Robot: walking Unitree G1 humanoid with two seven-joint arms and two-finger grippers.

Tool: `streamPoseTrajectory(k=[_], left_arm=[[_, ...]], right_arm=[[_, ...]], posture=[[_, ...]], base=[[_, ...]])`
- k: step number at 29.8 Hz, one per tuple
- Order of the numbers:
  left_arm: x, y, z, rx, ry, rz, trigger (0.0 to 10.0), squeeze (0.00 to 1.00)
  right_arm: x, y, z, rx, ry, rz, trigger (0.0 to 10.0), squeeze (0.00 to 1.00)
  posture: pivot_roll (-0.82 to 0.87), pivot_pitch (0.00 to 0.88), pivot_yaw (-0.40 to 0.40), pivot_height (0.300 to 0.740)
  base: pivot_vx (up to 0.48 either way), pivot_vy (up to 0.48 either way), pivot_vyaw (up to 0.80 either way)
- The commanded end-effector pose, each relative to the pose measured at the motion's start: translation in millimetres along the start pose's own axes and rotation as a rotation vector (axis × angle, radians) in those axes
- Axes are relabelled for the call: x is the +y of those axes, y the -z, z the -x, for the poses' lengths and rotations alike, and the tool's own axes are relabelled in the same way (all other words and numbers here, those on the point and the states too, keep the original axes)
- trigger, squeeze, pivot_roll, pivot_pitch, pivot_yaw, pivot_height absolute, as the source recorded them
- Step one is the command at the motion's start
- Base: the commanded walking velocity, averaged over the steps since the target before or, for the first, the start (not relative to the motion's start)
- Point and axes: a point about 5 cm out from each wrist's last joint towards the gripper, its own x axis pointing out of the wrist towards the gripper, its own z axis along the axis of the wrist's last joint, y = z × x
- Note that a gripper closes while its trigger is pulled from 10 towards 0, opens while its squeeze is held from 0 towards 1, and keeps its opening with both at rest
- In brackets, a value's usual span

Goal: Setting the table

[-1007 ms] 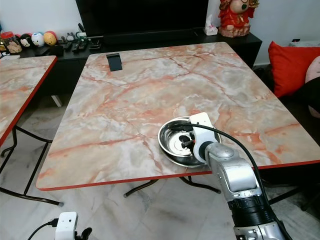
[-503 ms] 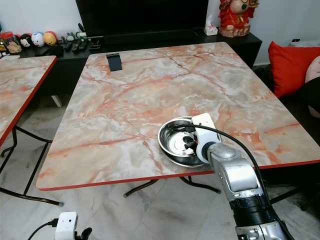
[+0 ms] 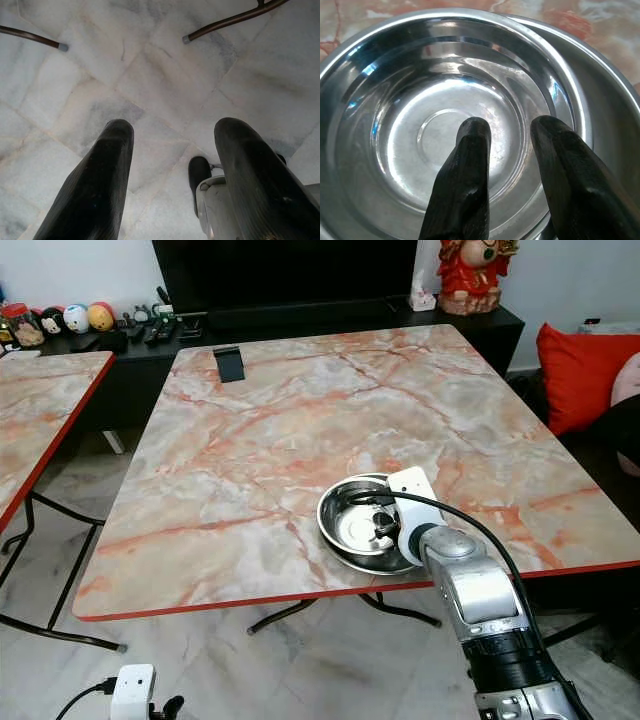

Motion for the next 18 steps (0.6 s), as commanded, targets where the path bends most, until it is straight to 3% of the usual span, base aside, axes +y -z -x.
streamPoseTrajectory(k=[1, 18], left_arm=[[2.4, 6.7, 1.7, 0.033, -0.010, 0.011, 10.0, 0.00], [4.8, 8.5, 2.3, 0.043, -0.016, 0.014, 10.0, 0.00]], right_arm=[[-3.0, -1.6, -0.4, 0.001, 0.021, 0.033, 10.0, 0.00], [-11.4, -5.6, -0.4, -0.012, 0.074, 0.050, 10.0, 0.00]], posture=[[-0.09, 0.000, 0.048, 0.740], [-0.09, 0.000, 0.047, 0.740]], base=[[0.000, 0.000, 0.00], [0.000, 0.000, 0.00]])
